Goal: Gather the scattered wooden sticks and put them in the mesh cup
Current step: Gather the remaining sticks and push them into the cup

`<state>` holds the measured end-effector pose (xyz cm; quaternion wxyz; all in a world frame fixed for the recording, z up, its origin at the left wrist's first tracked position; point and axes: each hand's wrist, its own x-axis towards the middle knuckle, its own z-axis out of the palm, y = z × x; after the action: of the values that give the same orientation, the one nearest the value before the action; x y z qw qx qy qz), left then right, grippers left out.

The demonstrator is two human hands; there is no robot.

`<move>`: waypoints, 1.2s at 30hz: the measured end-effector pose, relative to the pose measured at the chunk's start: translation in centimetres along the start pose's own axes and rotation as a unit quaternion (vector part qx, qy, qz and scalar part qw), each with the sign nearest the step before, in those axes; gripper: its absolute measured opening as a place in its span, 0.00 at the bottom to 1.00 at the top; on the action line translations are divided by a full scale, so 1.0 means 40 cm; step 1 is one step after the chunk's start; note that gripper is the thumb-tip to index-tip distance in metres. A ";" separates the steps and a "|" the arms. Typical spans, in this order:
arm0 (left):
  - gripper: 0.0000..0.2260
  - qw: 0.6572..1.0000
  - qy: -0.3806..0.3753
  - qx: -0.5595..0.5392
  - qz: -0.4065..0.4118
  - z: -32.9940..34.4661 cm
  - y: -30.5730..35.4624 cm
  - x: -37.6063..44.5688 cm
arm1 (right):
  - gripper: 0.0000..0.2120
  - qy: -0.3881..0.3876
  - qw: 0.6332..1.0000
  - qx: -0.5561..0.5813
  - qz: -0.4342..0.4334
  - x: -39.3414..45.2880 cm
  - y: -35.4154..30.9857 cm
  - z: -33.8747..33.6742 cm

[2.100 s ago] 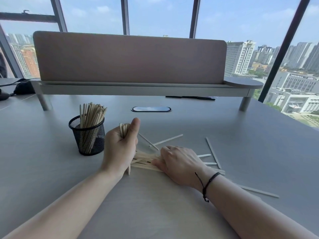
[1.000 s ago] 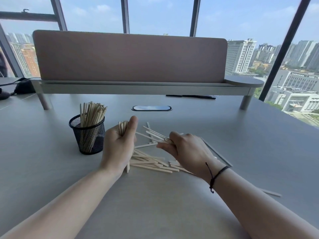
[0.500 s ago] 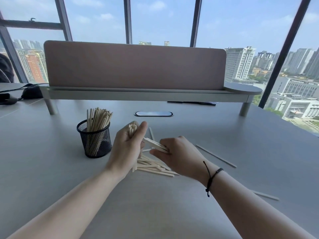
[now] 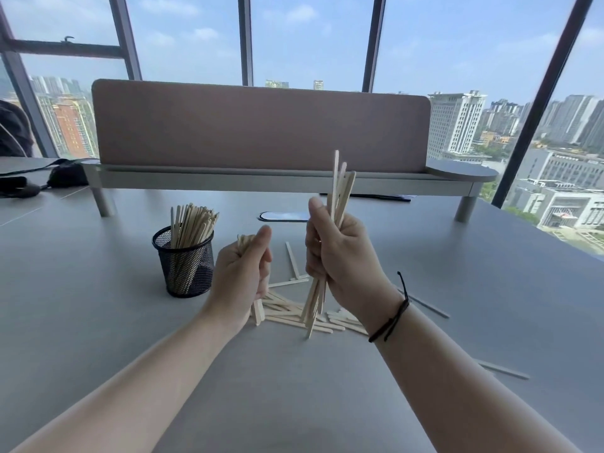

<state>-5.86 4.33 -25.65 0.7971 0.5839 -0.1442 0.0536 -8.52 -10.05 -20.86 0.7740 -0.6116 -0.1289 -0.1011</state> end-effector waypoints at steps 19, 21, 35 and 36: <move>0.22 0.994 0.050 0.096 0.009 0.011 -0.009 -0.002 | 0.22 -0.029 0.995 -0.090 0.025 -0.071 0.104 0.020; 0.23 0.994 0.063 0.088 0.004 0.008 -0.005 0.000 | 0.23 -0.021 0.996 -0.078 0.030 -0.068 0.102 0.017; 0.28 0.999 0.017 0.045 0.019 -0.009 0.126 0.012 | 0.29 -0.031 0.989 -0.028 0.140 -0.038 0.098 0.071; 0.28 0.998 0.027 0.046 0.036 -0.026 0.153 0.023 | 0.29 -0.032 0.989 -0.017 0.143 -0.026 0.098 0.082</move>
<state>-6.38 7.13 -20.06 0.7704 0.6130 -0.1407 0.1043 -8.54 -5.94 -24.10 0.7657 -0.6395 -0.0633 0.0278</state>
